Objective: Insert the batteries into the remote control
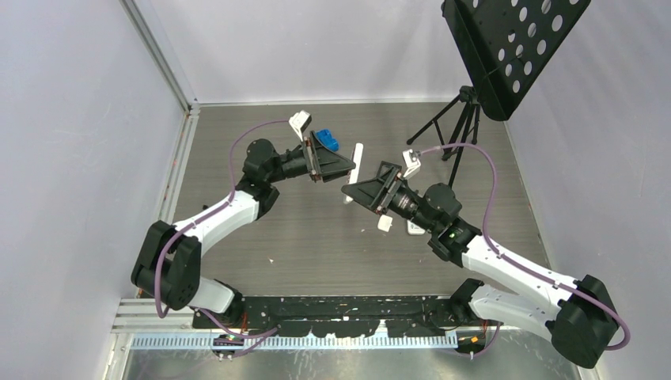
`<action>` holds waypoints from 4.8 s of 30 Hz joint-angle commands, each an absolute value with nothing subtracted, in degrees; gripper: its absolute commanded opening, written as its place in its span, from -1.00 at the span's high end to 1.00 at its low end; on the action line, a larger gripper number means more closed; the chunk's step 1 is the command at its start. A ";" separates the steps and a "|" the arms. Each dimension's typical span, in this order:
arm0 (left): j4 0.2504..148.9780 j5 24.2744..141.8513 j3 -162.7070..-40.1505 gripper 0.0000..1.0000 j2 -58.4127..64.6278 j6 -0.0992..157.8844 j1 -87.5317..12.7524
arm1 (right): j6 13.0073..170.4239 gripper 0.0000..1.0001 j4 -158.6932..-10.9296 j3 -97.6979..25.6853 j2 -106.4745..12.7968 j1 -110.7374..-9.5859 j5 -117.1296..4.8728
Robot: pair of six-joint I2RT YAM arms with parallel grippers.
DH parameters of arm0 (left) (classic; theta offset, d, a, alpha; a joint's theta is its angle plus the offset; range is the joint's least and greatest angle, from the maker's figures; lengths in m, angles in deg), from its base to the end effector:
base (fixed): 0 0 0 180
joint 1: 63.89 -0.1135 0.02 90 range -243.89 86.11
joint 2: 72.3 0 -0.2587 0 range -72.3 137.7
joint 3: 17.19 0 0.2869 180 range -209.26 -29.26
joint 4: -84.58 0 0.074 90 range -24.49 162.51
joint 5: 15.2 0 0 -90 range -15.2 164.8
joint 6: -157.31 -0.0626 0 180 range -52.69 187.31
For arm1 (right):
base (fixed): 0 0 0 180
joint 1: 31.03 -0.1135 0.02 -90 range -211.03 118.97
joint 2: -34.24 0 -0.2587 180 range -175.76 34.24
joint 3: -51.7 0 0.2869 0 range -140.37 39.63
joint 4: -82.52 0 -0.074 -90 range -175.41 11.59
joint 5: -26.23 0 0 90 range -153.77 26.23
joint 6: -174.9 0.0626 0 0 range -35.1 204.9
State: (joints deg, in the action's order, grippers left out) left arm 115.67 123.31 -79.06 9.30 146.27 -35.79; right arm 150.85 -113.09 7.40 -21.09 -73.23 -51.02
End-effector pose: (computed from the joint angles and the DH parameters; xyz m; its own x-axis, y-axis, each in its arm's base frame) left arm 0.3003 -0.2135 0.2953 -0.9088 -0.2518 -0.3326 0.3543 -0.0454 -0.9340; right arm 0.2049 0.2044 0.2822 -0.7230 0.5467 -0.4223 -0.3874 0.1853 0.9031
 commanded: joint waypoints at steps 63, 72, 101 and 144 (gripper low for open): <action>32.17 70.72 -85.23 -0.99 -18.97 98.48 -50.88 | 72.19 -0.48 -44.23 -40.87 -71.82 -87.39 -59.74; 33.88 73.51 -82.71 -0.99 -18.24 99.55 -50.88 | 98.36 0.06 -49.60 -35.31 -64.96 -79.83 -74.11; 54.04 85.88 -71.86 -0.11 4.49 109.33 -40.45 | 138.09 0.14 -43.36 -27.86 -67.53 -72.51 -89.00; 61.13 90.53 -81.99 1.00 22.23 113.16 -22.14 | 137.72 0.87 -50.77 -22.27 -69.36 -71.46 -83.68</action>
State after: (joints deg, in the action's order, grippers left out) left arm 60.35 92.19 -79.83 22.09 113.62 -22.35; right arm 136.91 -47.47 -24.31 -68.39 -71.68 -85.09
